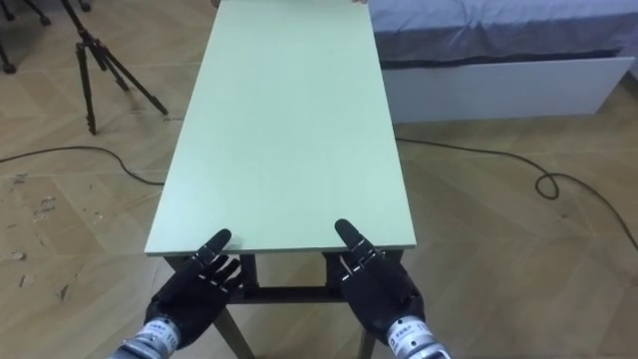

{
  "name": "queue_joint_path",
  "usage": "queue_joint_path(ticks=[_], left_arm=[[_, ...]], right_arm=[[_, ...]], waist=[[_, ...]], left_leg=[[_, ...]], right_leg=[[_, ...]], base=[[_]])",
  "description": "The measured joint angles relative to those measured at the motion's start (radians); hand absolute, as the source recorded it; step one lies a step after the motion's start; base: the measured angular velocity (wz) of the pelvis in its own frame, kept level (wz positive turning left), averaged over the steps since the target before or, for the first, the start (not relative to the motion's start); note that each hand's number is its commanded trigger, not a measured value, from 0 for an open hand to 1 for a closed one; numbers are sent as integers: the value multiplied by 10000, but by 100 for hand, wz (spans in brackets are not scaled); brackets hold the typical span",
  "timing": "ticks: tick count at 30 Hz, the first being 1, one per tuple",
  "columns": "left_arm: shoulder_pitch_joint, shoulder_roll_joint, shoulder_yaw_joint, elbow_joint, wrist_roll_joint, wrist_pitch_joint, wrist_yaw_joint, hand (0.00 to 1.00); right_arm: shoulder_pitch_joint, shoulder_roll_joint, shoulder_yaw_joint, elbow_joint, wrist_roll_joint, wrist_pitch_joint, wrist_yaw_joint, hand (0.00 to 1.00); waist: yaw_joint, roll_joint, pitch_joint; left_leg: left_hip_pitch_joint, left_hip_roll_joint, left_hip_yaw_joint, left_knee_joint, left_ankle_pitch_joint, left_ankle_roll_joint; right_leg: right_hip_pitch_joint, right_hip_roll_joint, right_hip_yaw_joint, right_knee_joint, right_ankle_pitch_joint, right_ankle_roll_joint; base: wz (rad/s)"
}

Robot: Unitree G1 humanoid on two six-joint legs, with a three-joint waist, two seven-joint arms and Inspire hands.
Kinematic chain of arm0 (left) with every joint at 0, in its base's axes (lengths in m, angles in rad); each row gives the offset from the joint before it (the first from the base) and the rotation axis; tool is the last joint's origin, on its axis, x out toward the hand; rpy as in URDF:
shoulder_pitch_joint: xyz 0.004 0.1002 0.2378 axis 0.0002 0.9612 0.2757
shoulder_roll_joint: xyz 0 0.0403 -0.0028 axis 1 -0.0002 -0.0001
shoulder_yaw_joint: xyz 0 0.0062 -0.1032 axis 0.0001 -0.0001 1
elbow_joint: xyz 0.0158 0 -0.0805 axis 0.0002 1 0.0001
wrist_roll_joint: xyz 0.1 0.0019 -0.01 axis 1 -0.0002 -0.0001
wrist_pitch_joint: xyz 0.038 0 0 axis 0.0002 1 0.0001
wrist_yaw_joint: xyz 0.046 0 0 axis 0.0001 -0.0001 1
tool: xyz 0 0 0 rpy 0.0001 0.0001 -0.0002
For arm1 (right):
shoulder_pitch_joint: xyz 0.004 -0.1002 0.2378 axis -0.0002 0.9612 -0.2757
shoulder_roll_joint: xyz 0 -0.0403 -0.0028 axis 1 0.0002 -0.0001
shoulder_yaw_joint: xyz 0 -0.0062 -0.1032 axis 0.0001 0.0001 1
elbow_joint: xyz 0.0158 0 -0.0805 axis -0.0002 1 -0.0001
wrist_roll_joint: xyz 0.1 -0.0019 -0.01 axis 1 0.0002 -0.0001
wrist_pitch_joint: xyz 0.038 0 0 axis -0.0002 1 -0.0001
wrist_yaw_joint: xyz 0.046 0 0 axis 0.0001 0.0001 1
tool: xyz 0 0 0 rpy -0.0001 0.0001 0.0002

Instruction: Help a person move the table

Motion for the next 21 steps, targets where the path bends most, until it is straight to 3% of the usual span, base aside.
queue_joint_path(ticks=[4, 21], left_arm=[[-20, -207, 365, -64, -415, 194, 0, 0], [-4, -208, 654, -773, -793, 516, 2, 0]], right_arm=[[-6, 40, -129, 45, -18, 163, 74, 0], [-2, 145, -478, 175, -244, 418, 90, 0]], waist=[[-32, -4, -4], [61, -25, -30]], left_leg=[[-9, 3, -11, 97, 0, 0], [16, 7, -84, 121, 1, 0]], right_leg=[[28, -25, 42, -2, 1, -1], [84, -11, 60, 10, 8, -14]], base=[[0], [1]])
